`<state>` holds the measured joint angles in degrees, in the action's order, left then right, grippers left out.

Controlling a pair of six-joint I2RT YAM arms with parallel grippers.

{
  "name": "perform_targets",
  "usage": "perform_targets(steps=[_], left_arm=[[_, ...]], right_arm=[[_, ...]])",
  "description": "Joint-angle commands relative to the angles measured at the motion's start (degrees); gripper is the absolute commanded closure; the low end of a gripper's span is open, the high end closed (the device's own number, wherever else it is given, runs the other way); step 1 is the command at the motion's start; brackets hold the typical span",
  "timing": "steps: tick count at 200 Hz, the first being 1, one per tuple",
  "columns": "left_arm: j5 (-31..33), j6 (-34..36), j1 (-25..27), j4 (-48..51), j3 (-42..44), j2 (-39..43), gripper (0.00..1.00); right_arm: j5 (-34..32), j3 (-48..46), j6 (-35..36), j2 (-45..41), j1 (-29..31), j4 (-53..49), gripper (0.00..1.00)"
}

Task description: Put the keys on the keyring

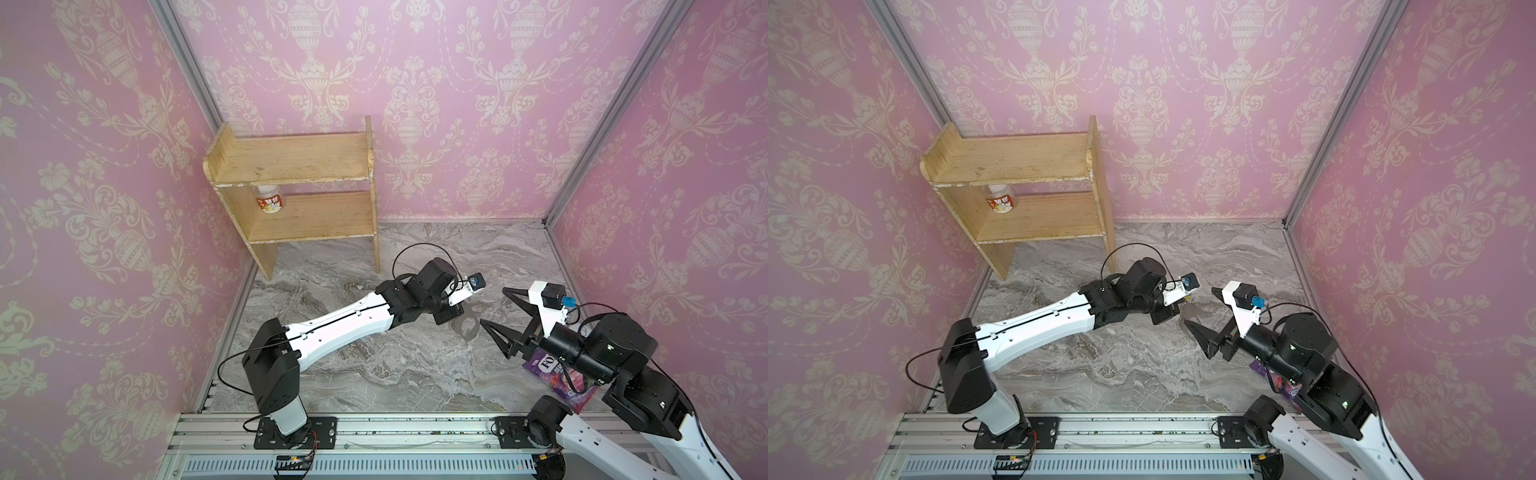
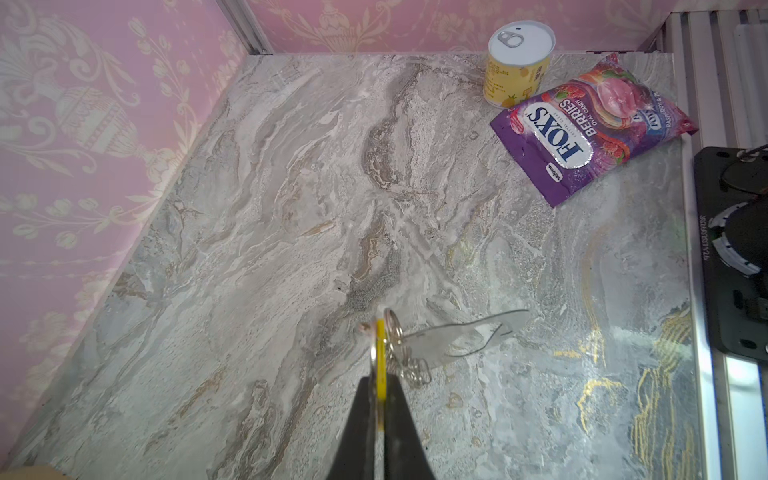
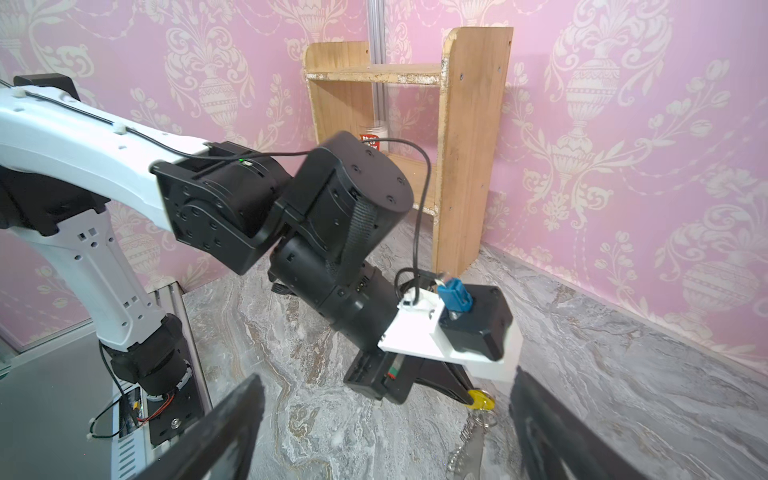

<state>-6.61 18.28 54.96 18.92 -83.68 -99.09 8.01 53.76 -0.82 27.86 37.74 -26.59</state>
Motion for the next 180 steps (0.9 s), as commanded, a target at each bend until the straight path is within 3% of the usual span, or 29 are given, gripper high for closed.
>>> perform_targets(steps=[1, 29, 90, 127, 180], left_arm=[[-4.01, -3.40, -1.41, -5.11, -3.12, -2.36, 1.00], [-5.12, -7.06, -1.66, -6.02, 0.71, -1.04, 1.00], [-0.65, -11.98, -2.54, -3.30, 20.93, 6.99, 1.00], [1.59, -13.77, -3.10, 3.98, 23.76, 8.87, 1.00], [10.32, -14.89, -3.18, 10.94, 26.04, 10.54, 1.00]], right_arm=[[-2.09, -0.21, 1.73, -0.92, -0.30, -2.20, 0.06], [-2.39, 0.38, 2.47, -1.22, -0.29, -3.66, 0.05], [-1.04, -0.56, 2.86, -0.50, -0.35, -2.18, 0.04], [0.16, 0.12, 2.64, 0.67, -0.35, -1.37, 0.04], [0.75, -0.06, 1.79, 1.31, -0.44, -1.48, 0.04]])
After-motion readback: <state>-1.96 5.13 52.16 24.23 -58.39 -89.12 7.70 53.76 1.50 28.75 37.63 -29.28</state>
